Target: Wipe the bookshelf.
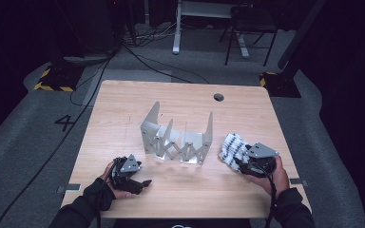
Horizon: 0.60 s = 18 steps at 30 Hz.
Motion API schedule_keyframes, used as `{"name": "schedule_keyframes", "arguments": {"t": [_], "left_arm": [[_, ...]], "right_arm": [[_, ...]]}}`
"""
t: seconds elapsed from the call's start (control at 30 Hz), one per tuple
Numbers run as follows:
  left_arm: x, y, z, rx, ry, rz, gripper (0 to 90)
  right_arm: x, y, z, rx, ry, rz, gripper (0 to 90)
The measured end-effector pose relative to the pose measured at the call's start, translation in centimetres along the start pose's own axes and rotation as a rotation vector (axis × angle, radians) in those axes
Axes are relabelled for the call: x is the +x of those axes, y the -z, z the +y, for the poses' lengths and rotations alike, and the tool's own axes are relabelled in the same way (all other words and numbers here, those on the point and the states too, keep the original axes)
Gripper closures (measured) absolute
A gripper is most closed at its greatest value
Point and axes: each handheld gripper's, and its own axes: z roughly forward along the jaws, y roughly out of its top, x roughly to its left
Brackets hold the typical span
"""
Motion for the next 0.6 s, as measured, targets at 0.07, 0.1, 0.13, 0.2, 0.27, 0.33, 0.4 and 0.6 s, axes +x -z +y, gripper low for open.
{"name": "schedule_keyframes", "arguments": {"t": [0.07,0.1,0.13,0.2,0.27,0.33,0.4,0.6], "left_arm": [[0.0,0.0,0.0,0.001,0.001,0.003,19.5],[0.0,0.0,0.0,0.001,0.001,0.003,19.5],[0.0,0.1,0.0,0.000,0.000,0.003,19.5],[0.0,0.1,-0.1,0.002,0.002,0.007,19.5],[-0.1,0.1,-0.1,0.000,0.006,0.010,19.5],[-0.1,0.2,-0.2,0.000,0.008,0.009,19.5],[-0.1,0.2,-0.2,0.001,0.008,0.008,19.5],[0.0,0.4,-0.4,0.002,0.011,0.015,19.4]], "right_arm": [[-0.1,0.3,-0.3,0.008,-0.001,-0.005,36.3],[-0.1,0.3,-0.3,0.008,-0.001,-0.005,36.3],[-0.2,0.5,-0.5,0.014,-0.002,-0.011,36.2],[-0.4,0.9,-1.0,0.018,-0.006,-0.021,36.1],[-0.7,1.5,-1.7,0.022,-0.015,-0.029,36.0],[-1.0,1.9,-2.2,0.023,-0.022,-0.038,35.7],[-1.4,2.4,-2.8,0.023,-0.032,-0.048,35.7],[-2.7,3.9,-5.3,0.040,-0.065,-0.066,35.3]]}}
